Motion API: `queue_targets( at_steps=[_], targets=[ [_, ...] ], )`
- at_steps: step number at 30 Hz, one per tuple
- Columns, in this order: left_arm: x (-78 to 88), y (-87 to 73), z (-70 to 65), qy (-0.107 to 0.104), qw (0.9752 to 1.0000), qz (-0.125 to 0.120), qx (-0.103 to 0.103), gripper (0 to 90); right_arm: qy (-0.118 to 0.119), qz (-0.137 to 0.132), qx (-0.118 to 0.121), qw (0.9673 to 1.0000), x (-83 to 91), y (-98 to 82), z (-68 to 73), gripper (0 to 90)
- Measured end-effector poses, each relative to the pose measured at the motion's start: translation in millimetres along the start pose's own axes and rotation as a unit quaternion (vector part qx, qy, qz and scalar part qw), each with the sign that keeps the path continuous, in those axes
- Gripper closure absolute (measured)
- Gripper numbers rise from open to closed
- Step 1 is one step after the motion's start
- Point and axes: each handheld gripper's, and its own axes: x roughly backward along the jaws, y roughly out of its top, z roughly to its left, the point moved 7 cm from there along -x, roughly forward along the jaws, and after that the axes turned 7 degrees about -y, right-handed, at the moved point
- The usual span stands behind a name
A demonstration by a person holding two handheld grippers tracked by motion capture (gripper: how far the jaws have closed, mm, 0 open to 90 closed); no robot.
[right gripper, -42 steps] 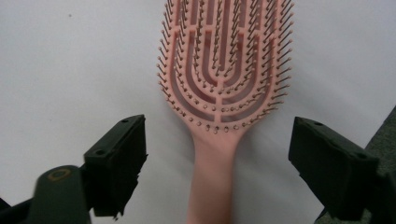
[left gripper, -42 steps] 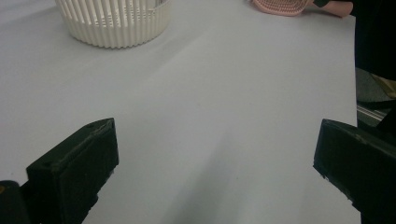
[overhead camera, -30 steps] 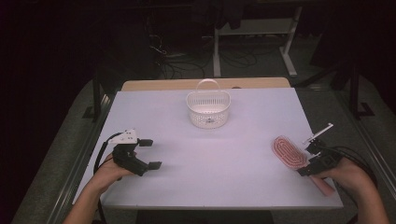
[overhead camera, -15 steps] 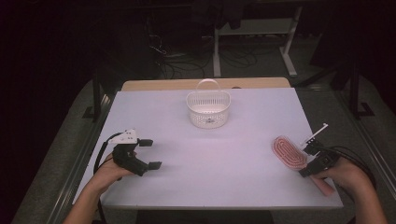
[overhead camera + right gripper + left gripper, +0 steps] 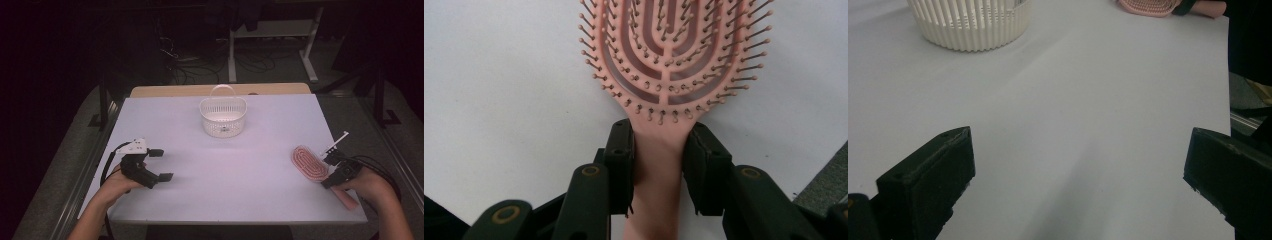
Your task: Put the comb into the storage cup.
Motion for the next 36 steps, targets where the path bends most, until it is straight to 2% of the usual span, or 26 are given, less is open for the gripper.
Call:
queue_targets(
  at_steps=[18, 24, 36],
  targets=[
    [0.5, -0.3, -0.2, 0.001, 1.0, 0.0, 0.0, 0.1, -0.007, 0.015, -0.019, 0.9997, -0.5, 1.3, 0.1, 68.5],
    [0.1, -0.4, 0.0, 0.001, 1.0, 0.002, -0.001, 0.1, -0.003, -0.001, -0.023, 0.9997, 0.7, -0.3, 0.4, 68.8],
    [0.1, -0.4, -0.2, 0.001, 1.0, 0.002, -0.001, 0.1, 0.009, -0.063, -0.027, 0.9976, 16.7, 13.6, 4.4, 68.8]
  ],
)
